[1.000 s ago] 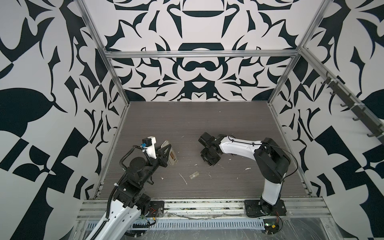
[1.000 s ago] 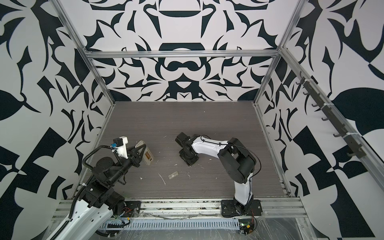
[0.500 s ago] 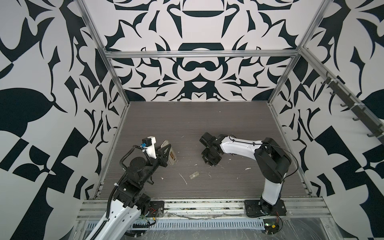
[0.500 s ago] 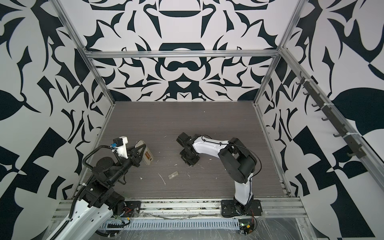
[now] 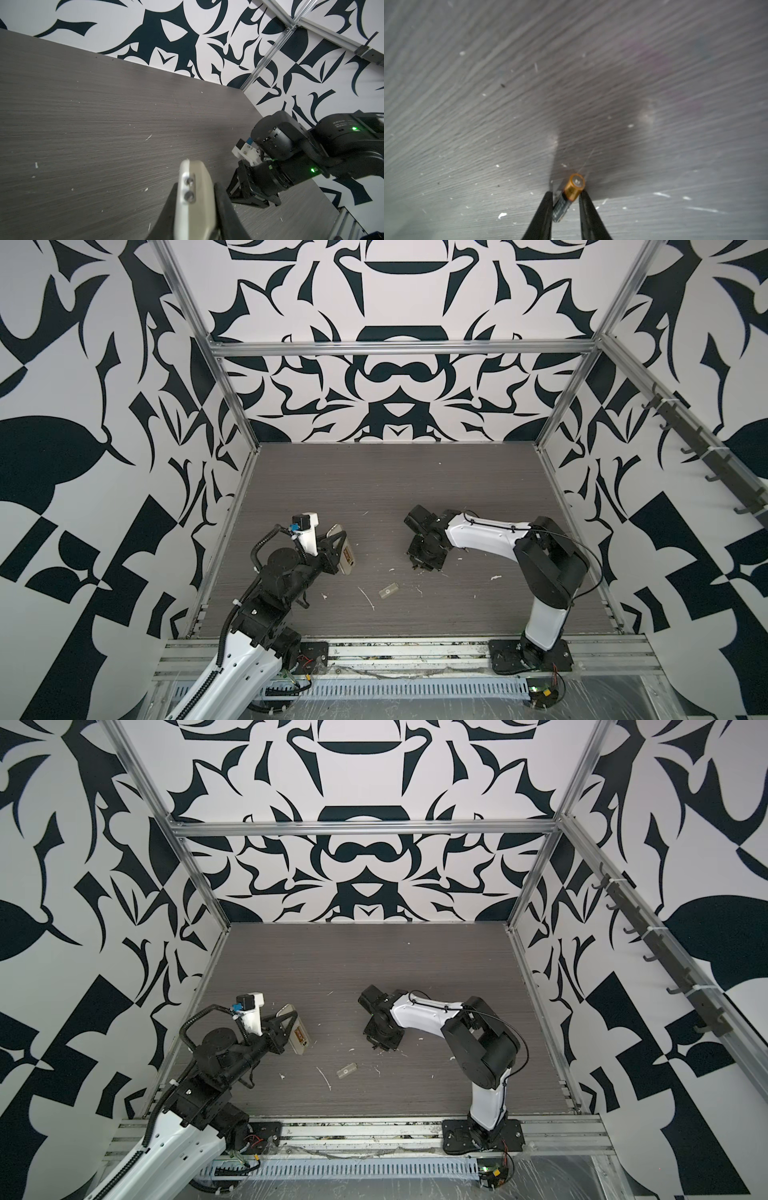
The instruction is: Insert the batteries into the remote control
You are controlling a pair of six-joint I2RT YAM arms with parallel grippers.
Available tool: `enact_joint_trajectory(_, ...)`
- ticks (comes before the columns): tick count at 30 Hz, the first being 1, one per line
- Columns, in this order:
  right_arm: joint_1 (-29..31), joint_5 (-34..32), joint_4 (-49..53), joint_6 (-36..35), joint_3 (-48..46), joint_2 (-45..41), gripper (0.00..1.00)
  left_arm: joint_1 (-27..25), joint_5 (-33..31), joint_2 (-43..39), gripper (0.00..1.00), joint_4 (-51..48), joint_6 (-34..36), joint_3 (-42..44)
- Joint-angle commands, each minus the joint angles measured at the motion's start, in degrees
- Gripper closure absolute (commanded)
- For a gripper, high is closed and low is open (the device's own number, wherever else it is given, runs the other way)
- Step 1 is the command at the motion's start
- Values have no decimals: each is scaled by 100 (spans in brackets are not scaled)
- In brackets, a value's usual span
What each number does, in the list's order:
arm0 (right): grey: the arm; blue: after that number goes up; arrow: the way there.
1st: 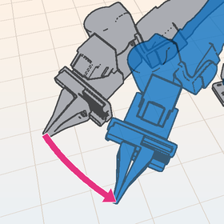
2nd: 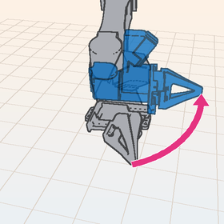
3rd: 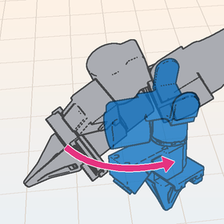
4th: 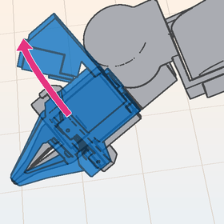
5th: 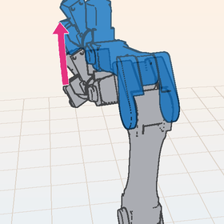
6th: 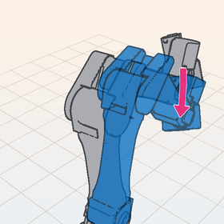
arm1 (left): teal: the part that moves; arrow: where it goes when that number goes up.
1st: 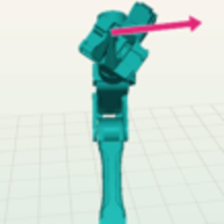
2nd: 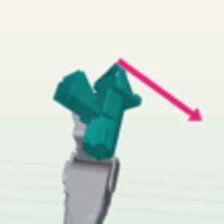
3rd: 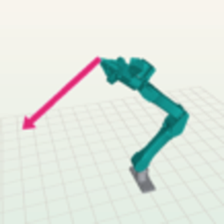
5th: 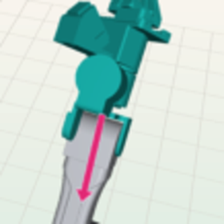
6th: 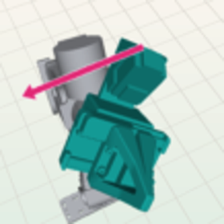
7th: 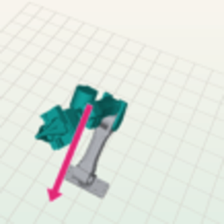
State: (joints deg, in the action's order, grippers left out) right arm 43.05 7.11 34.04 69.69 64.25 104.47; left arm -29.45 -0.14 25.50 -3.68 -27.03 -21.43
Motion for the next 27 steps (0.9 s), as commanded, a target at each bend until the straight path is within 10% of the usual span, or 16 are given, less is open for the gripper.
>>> enact_joint_trajectory(1,-180,-409,295,-688,-363,240,80,-13,33,44,95,-104,-109,-261)
enact_joint_trajectory(27,38,-1634,432,-3380,-175,-313,96,-13,1417,1270,97,-354,-307,-993)
